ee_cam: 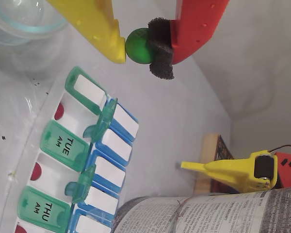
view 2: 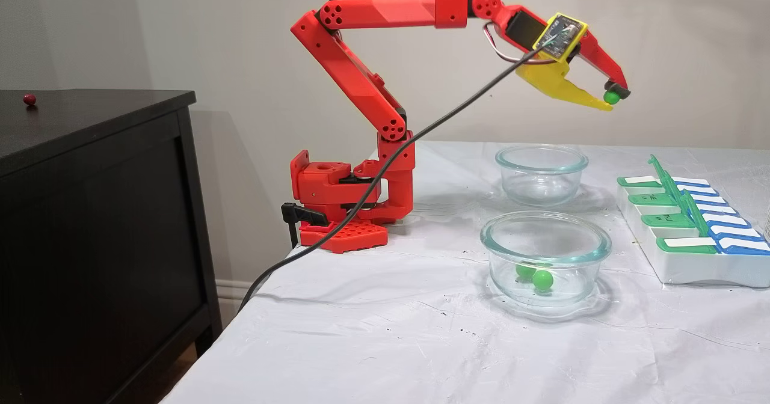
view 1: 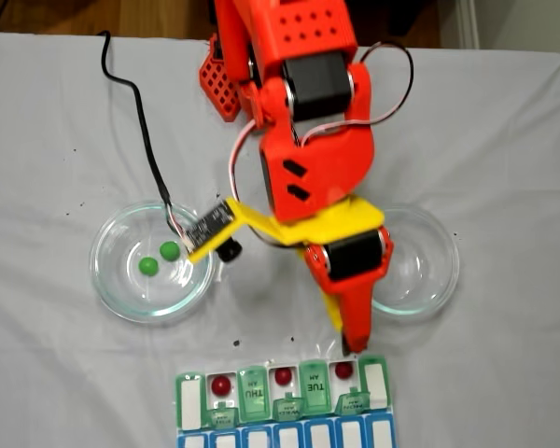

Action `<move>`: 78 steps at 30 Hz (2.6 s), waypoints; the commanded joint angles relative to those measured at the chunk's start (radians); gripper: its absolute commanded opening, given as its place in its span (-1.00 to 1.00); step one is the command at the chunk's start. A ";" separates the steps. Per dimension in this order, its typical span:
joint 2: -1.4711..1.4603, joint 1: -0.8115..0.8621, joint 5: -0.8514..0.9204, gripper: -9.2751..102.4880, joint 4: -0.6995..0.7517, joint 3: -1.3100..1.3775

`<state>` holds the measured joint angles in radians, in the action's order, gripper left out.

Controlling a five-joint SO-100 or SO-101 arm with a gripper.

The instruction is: Sort medicines into box.

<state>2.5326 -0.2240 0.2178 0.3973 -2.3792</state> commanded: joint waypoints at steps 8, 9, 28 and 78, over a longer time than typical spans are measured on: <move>-0.175 -0.031 0.100 -0.84 -0.252 -0.003; -0.184 -0.037 0.100 -0.84 -0.264 -0.011; -0.411 -0.035 0.095 -0.84 -0.413 -0.014; -0.344 -0.011 0.063 -0.48 -0.451 -0.023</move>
<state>2.0157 -0.2485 0.2838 -0.1212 -2.4436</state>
